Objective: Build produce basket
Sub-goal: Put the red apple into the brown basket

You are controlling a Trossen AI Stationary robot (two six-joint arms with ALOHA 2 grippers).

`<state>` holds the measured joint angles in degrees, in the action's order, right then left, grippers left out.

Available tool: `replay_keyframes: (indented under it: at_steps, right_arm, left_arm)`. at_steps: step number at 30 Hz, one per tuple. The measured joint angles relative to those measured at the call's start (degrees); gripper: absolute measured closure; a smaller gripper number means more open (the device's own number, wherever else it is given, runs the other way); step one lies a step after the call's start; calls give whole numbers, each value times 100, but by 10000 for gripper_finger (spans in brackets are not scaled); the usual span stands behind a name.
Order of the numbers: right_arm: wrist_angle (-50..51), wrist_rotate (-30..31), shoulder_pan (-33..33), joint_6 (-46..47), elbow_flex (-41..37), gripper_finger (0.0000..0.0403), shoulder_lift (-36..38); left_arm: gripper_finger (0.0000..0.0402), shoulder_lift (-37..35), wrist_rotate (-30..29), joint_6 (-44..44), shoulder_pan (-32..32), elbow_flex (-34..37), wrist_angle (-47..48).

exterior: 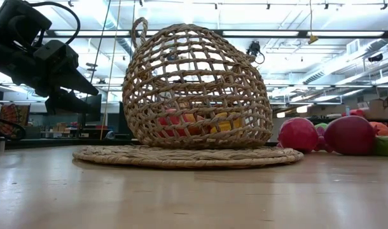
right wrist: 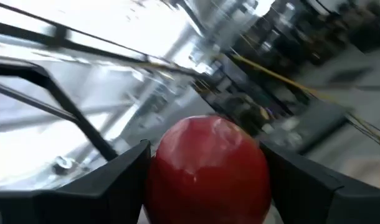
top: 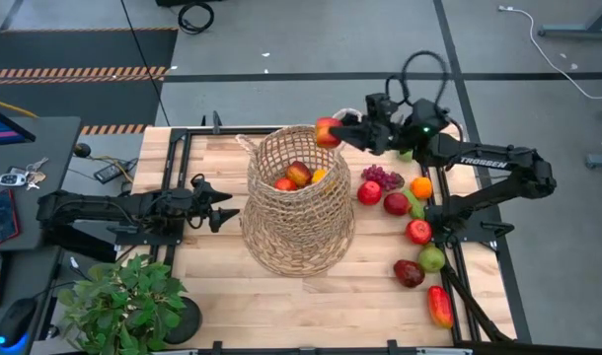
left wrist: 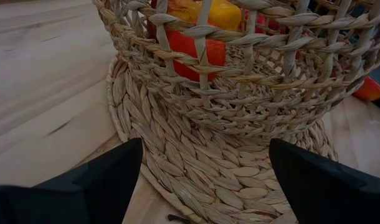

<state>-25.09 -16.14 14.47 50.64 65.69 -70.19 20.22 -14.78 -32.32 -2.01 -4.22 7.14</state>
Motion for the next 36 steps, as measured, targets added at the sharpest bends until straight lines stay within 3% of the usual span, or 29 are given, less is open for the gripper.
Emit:
replay_keyframes:
  at_steps: [7, 16, 27, 36]
  right_arm:
    - [1305, -3, 458, -118, -2, 111, -4]
    - [1964, -432, 1093, -57, 343, 111, -325]
    - [3227, -815, 1052, -1845, 1463, 111, -1426]
    - [3249, -487, 825, -3139, 1598, 111, -1788]
  left_arm:
    - [45, 1, 1, 0, -1, 1, 0]
    - [44, -1, 1, 2, 1, 0, 2]
    - [44, -1, 1, 2, 1, -1, 0]
    - [45, 1, 1, 0, 1, -1, 0]
